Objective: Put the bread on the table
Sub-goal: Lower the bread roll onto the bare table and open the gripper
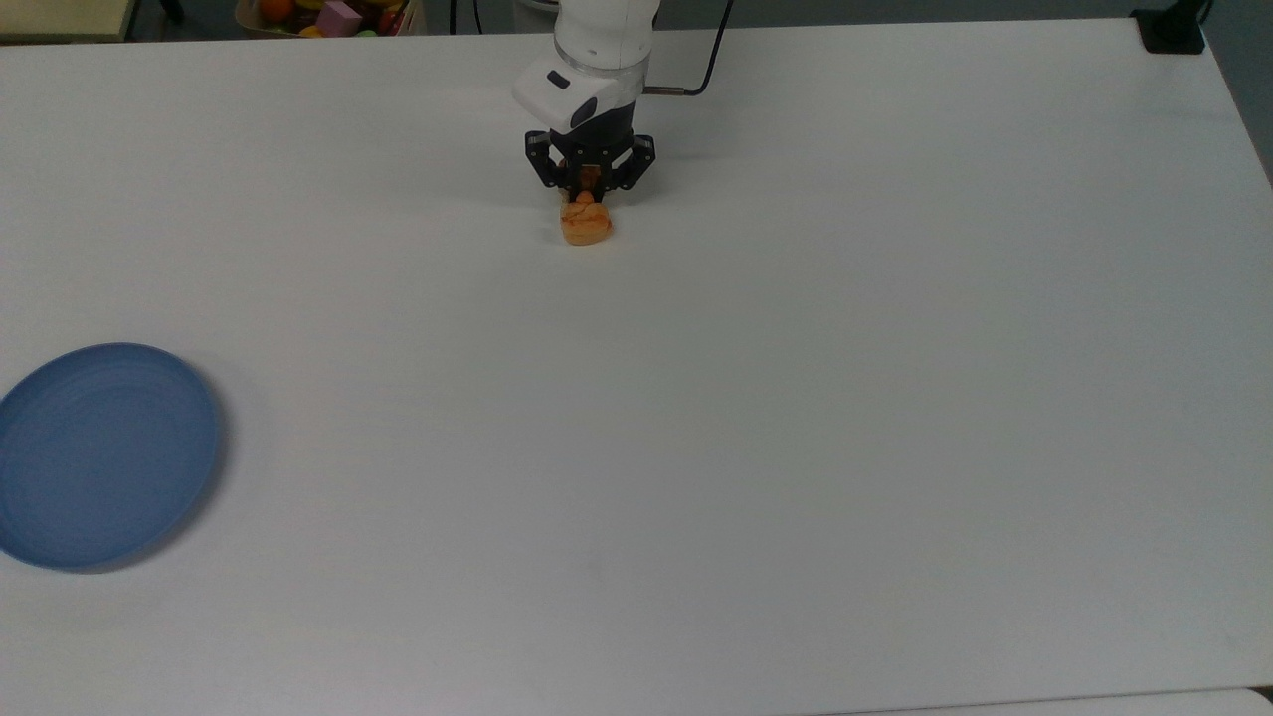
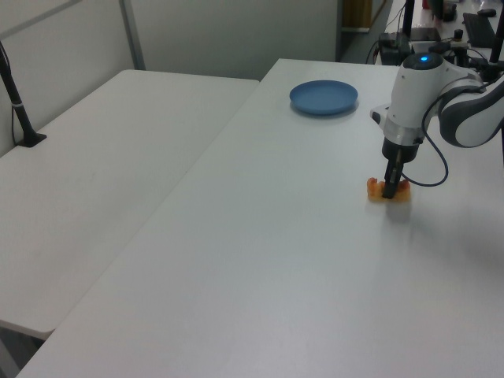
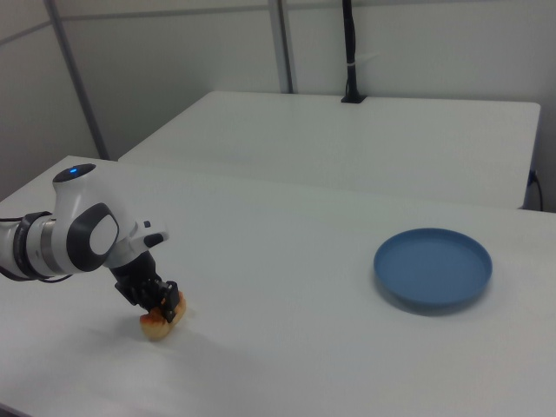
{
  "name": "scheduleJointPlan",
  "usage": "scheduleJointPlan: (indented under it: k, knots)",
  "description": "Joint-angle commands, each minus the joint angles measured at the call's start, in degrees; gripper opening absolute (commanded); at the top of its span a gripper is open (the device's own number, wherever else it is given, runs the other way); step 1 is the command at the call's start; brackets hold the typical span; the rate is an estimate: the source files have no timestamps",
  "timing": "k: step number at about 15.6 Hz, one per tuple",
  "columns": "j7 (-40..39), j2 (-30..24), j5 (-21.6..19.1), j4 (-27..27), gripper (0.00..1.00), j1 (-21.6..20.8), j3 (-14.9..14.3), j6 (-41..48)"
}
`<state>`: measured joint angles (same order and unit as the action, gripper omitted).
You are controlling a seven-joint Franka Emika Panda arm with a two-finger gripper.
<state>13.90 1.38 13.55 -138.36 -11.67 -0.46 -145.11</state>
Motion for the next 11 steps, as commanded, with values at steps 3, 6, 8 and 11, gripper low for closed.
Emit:
scheduleJointPlan:
  k: [3, 6, 8, 11]
  knots:
    - [5.2, 1.8, 1.2, 0.0, 1.00, 0.2, -0.2, 0.3]
    - [6.8, 1.3, 1.2, 0.9, 1.00, 0.2, -0.2, 2.5]
    - [6.9, 0.6, 1.1, 2.0, 1.00, 0.3, -0.2, 4.3]
    - [6.9, 0.5, -0.1, 6.6, 1.00, 0.7, -0.1, 10.3]
